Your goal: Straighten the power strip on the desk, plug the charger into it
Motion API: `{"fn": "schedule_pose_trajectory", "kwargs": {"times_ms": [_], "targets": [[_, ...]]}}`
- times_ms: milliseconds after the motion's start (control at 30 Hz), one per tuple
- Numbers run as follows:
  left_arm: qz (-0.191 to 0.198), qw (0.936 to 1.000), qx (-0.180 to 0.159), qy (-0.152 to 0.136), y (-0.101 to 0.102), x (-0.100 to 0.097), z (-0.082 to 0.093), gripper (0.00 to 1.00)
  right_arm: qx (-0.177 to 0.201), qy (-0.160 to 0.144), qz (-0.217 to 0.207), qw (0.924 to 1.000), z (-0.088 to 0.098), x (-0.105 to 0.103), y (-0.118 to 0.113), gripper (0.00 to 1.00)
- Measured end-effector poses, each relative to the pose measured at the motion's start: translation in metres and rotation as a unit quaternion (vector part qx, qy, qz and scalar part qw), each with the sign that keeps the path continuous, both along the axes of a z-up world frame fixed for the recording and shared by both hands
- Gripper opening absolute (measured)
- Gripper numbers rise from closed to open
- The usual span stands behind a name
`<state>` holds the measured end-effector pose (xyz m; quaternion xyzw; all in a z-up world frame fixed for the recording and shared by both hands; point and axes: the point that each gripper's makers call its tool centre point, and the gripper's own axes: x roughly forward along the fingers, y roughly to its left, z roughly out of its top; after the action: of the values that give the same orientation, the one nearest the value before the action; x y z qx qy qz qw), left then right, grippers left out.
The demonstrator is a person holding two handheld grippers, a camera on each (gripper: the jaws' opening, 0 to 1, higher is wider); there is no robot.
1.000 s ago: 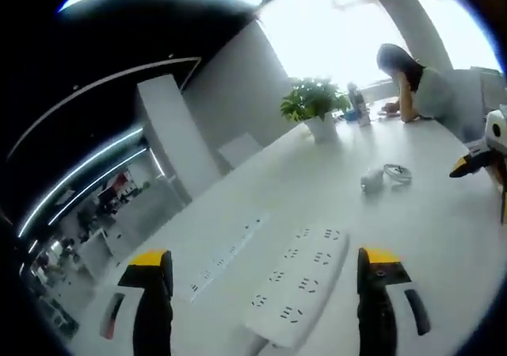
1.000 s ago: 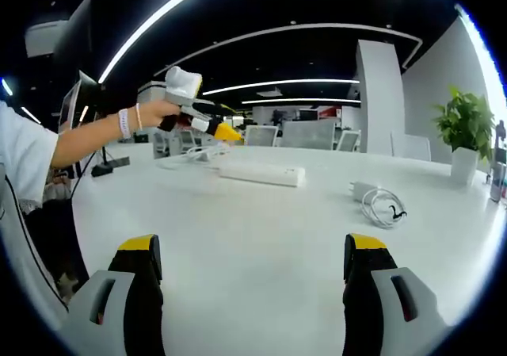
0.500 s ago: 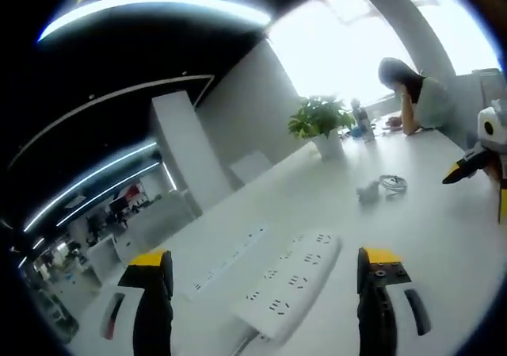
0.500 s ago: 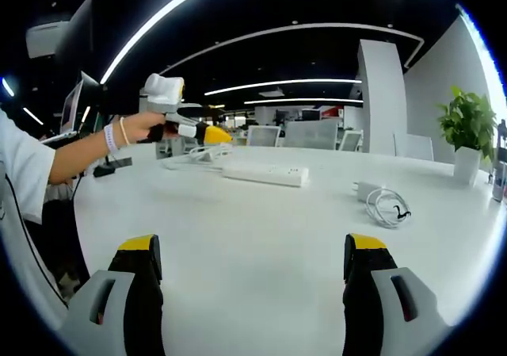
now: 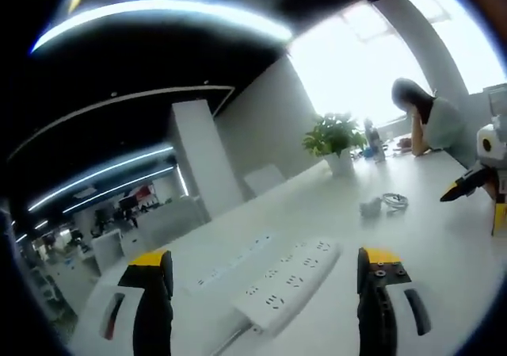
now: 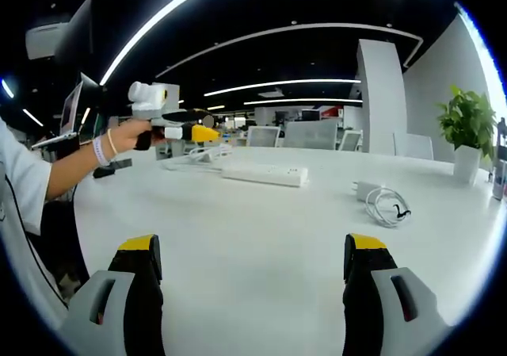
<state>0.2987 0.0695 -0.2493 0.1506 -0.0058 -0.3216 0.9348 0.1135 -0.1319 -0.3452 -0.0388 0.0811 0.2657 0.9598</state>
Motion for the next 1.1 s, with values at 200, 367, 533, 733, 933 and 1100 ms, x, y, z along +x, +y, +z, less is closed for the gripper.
{"fn": "schedule_pose_trajectory", "kwargs": {"times_ms": [200, 367, 533, 733, 933, 1100], "targets": [[0.007, 0.9998, -0.016, 0.002, 0.007, -0.006, -0.001, 0.99, 0.0, -0.001, 0.001, 1.0, 0.0, 0.0, 0.001, 0.95], [0.009, 0.9998, -0.019, 0.002, 0.011, -0.013, -0.001, 0.99, 0.001, -0.002, 0.0, 1.0, 0.0, 0.0, 0.0, 0.95], [0.013, 0.9995, -0.029, 0.004, 0.016, -0.021, -0.003, 0.99, 0.002, -0.002, 0.0, 1.0, 0.0, 0.0, 0.0, 0.95], [0.016, 0.999, -0.04, 0.012, 0.02, -0.032, -0.006, 0.99, 0.003, -0.002, 0.001, 1.0, 0.0, 0.0, 0.001, 0.95], [0.017, 0.9983, -0.055, 0.011, 0.022, -0.044, -0.005, 0.99, 0.003, -0.003, 0.002, 1.0, 0.001, 0.0, 0.001, 0.95], [0.014, 0.9975, -0.069, 0.012, 0.023, -0.054, -0.005, 0.99, 0.003, -0.004, 0.003, 1.0, 0.001, 0.0, 0.002, 0.95]]}}
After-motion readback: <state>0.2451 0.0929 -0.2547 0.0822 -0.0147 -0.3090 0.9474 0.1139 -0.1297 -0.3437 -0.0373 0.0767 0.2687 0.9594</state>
